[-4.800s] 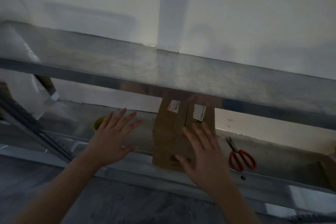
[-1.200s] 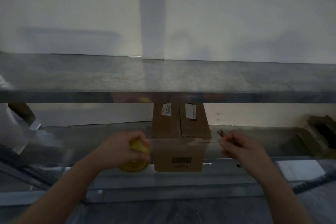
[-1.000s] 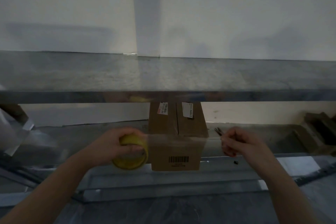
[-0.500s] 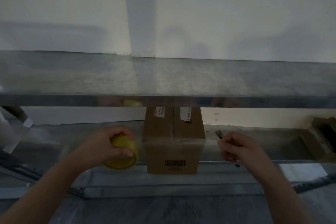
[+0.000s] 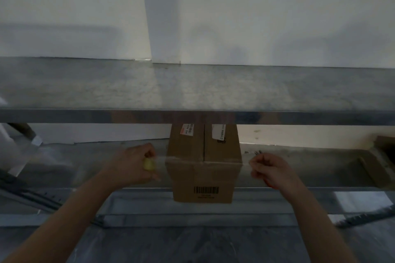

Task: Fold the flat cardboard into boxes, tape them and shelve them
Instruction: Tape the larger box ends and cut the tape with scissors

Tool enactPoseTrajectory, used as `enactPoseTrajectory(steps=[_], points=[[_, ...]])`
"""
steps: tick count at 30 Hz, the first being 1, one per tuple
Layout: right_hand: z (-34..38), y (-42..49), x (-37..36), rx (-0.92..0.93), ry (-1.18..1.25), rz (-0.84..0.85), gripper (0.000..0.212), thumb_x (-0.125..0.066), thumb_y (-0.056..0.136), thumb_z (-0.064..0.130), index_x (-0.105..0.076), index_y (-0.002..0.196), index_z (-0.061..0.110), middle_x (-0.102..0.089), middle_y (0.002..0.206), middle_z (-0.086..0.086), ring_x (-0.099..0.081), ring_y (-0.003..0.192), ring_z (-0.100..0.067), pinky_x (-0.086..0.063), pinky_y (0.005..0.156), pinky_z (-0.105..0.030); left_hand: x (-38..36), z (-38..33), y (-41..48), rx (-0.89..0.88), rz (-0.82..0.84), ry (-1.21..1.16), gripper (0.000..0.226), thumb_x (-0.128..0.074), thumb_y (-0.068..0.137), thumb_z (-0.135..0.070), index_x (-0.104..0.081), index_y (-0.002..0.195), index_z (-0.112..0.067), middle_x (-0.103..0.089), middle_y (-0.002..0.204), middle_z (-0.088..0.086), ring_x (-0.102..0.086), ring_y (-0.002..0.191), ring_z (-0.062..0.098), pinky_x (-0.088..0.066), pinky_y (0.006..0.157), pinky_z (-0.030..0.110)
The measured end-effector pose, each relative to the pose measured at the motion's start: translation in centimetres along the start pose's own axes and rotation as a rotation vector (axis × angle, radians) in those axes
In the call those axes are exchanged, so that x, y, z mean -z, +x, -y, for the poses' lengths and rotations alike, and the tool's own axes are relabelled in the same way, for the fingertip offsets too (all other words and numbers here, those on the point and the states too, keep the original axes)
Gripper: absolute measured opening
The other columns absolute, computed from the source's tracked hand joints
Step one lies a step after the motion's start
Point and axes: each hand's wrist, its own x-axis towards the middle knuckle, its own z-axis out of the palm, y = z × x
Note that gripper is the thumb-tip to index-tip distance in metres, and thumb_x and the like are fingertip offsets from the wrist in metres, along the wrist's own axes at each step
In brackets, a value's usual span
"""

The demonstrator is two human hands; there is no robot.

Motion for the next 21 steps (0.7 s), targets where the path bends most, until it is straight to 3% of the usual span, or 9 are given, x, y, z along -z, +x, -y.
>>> enactPoseTrajectory(steps=[5, 15, 19, 21], points=[[-1.7, 0.6, -0.3, 0.007, 0.051, -0.005, 0.014, -0.068, 0.087, 0.006, -0.071, 0.078, 0.015, -0.07, 0.07, -0.005, -0.069, 0.069, -0.018, -0.056, 0.074, -0.034, -1.2, 0.2, 0.7, 0.01, 0.028, 0.031, 0.06, -0.083, 0.06, -0.051, -0.05, 0.108, -0.038, -0.055, 0.099, -0.013, -0.054, 0.083, 0.005, -0.037, 0.065, 0.02], [-2.7, 1.3, -1.7, -0.019, 0.248, -0.037, 0.009, -0.062, 0.091, 0.003, -0.066, 0.085, 0.006, -0.065, 0.069, -0.006, -0.064, 0.072, -0.019, -0.056, 0.069, -0.028, -1.9, 0.5, 1.8, -0.007, 0.046, 0.036, 0.083, -0.082, 0.062, -0.055, -0.044, 0.135, -0.044, -0.054, 0.107, -0.013, -0.053, 0.093, 0.003, -0.047, 0.084, 0.026], [-2.9, 1.3, -2.9, -0.024, 0.311, -0.056, 0.013, -0.058, 0.094, 0.003, -0.065, 0.084, 0.008, -0.066, 0.077, -0.006, -0.064, 0.077, -0.019, -0.055, 0.068, -0.028, -2.3, 0.6, 2.1, -0.015, 0.037, -0.042, 0.082, -0.084, 0.06, -0.054, -0.044, 0.132, -0.047, -0.049, 0.105, -0.019, -0.051, 0.092, -0.002, -0.041, 0.077, 0.02], [-3.1, 1.2, -3.9, -0.043, 0.332, -0.066, 0.012, -0.054, 0.097, 0.006, -0.062, 0.09, 0.01, -0.067, 0.09, -0.007, -0.065, 0.087, -0.022, -0.055, 0.071, -0.031, -2.5, 0.8, 2.0, -0.041, 0.029, -0.034, 0.083, -0.084, 0.059, -0.056, -0.043, 0.131, -0.048, -0.049, 0.108, -0.021, -0.05, 0.094, -0.002, -0.038, 0.075, 0.017]])
